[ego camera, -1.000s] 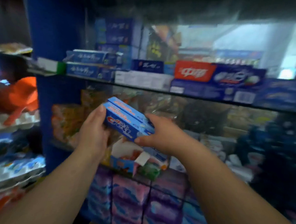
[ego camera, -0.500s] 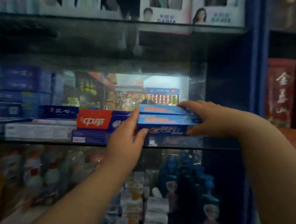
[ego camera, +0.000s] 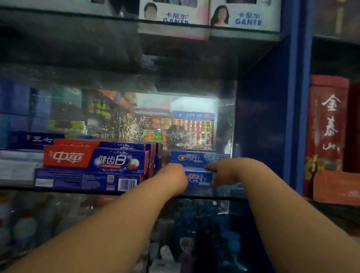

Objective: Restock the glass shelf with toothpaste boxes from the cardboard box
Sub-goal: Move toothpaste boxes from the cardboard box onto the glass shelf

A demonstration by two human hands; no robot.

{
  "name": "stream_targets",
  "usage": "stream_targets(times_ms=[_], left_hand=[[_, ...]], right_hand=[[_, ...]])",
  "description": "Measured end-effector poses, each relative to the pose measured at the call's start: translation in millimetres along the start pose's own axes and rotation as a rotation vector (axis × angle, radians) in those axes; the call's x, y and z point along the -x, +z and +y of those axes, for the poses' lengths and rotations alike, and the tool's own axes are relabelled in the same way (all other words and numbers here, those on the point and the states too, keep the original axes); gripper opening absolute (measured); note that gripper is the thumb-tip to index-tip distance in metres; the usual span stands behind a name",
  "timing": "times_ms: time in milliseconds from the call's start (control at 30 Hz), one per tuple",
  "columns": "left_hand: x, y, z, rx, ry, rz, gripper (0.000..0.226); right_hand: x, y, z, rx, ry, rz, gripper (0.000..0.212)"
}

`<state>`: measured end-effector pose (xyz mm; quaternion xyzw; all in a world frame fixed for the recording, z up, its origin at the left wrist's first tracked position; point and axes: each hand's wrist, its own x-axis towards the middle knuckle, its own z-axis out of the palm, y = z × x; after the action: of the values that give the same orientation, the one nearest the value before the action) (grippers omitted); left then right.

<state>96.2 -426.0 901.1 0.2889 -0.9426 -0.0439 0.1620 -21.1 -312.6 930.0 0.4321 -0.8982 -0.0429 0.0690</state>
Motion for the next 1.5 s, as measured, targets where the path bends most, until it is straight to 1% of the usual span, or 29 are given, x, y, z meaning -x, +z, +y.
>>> stream_targets(times_ms=[133,267,400,500,633,667,733,767,833,900,967,1033,1133,1233,1300,1433,1500], left_hand=[[-25.1,8.5,0.5,-0.014,-0.007,-0.017,0.04],[-38.0,13.6,-0.1,0.019,-0.038,0.033,0.036],[-45.8,16.4,1.3,0.051,-0.052,0.028,0.038],[-46.6,19.2,0.9,0.03,-0.053,0.037,0.041],[-42.3,14.8,1.5,0.023,-0.086,0.015,0.048],[-40.0,12.8,2.2,0.038,-0.091,0.015,0.05],[-32.1,7.2,4.8,0.1,-0.067,0.03,0.053],[-26.5,3.5,6.1,0.15,-0.039,0.045,0.056],[-11.1,-5.3,6.9,0.265,0.032,0.121,0.059],[12.1,-17.7,4.5,0.376,0.104,0.234,0.057],[39.7,-33.3,-3.7,0.467,0.171,0.358,0.055],[65.8,-47.4,-18.7,0.5,0.204,0.47,0.054],[99.4,-58.3,-53.4,0.549,0.189,0.597,0.053],[132.1,-53.7,-92.7,0.57,0.149,0.652,0.053],[153.4,-44.8,-123.9,0.537,0.063,0.656,0.053],[197.9,-20.3,-194.8,0.575,-0.15,0.673,0.053],[222.9,-2.8,-231.2,0.542,-0.262,0.652,0.052]], right_hand=[[-28.6,14.9,4.3,-0.068,0.003,0.066,0.059],[-52.8,27.3,6.3,-0.139,0.03,0.128,0.057],[-66.3,32.1,9.2,-0.134,0.042,0.154,0.059],[-68.1,34.2,9.3,-0.112,0.022,0.184,0.059],[-61.7,32.3,4.2,-0.083,0.011,0.195,0.053],[-58.7,31.1,2.0,-0.087,0.013,0.193,0.05],[-48.6,26.3,-4.8,-0.129,0.017,0.204,0.051],[-41.4,23.0,-9.9,-0.168,0.014,0.225,0.052],[-25.3,16.0,-22.3,-0.297,-0.011,0.322,0.051],[-7.6,12.6,-37.4,-0.481,-0.062,0.474,0.045],[11.2,11.7,-57.0,-0.609,-0.138,0.629,0.041],[30.0,11.0,-81.0,-0.674,-0.231,0.753,0.038],[51.2,9.0,-127.1,-0.685,-0.396,0.856,0.033],[60.7,15.4,-181.2,-0.669,-0.555,0.876,0.025],[62.3,27.5,-220.8,-0.706,-0.664,0.856,0.023],[60.6,65.9,-302.0,-0.712,-0.815,0.711,0.024],[61.5,89.6,-342.9,-0.734,-0.877,0.639,0.03]])
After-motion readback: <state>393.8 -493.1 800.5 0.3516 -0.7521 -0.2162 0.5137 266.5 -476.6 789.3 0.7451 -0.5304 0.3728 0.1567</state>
